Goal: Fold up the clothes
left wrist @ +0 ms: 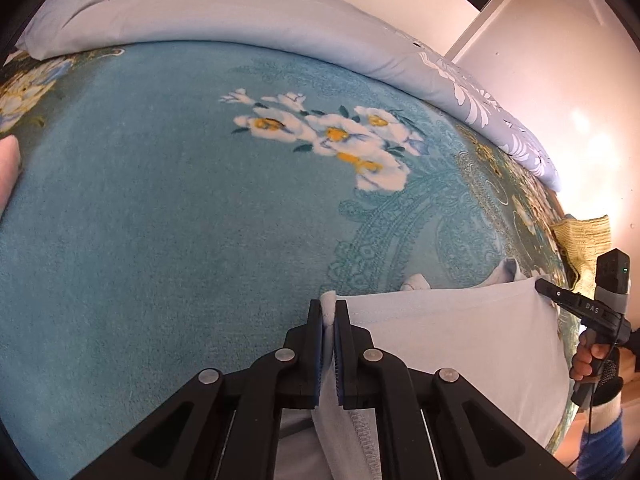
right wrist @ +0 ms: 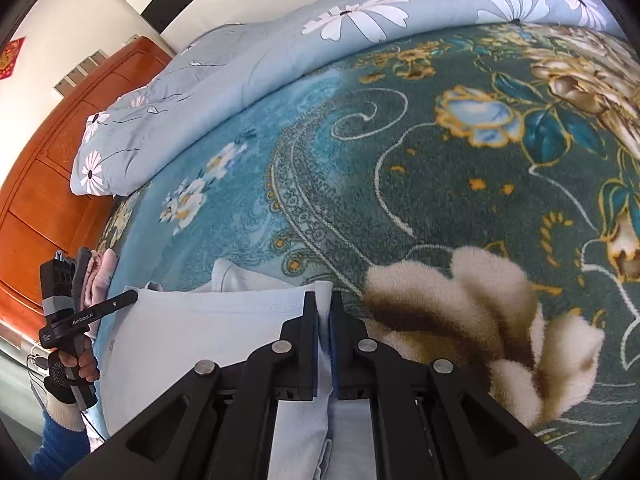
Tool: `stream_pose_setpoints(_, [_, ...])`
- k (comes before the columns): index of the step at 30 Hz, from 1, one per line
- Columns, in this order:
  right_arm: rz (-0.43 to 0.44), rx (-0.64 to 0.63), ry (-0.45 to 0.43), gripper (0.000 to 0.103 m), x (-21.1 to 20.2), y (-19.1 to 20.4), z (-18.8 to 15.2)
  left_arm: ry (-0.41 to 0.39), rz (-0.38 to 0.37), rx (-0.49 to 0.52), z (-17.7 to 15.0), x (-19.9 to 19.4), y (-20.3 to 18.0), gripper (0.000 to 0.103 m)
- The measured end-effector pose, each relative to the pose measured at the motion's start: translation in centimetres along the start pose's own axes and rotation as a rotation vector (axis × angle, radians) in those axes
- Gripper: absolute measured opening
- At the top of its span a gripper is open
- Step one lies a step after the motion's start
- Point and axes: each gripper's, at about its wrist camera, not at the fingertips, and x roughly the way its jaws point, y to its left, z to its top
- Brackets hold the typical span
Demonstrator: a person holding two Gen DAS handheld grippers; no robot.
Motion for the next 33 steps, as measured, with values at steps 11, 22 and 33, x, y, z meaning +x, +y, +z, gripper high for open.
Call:
stream_pose_setpoints(11, [-0.054, 0.092, -0.102, 0.029, -6.4, -1.1, -4.0, -0.127, 0.164, 0.082, -4.0, -7.5, -3.1, 0.042])
stream_pose_setpoints(22, [0.201, 0.293, -0.072, 0.053, -8.3, -3.2, -13.2, -0.091, -0.010, 0.185, -12.5, -4.6, -16.2, 0.042])
stream_pose_setpoints(33, [0.228, 0.310, -0.115, 0.041, -6.2, -1.6, -12.6, -0.043, -0.055, 0.039, -15.7, -1.2, -15.7, 0.020])
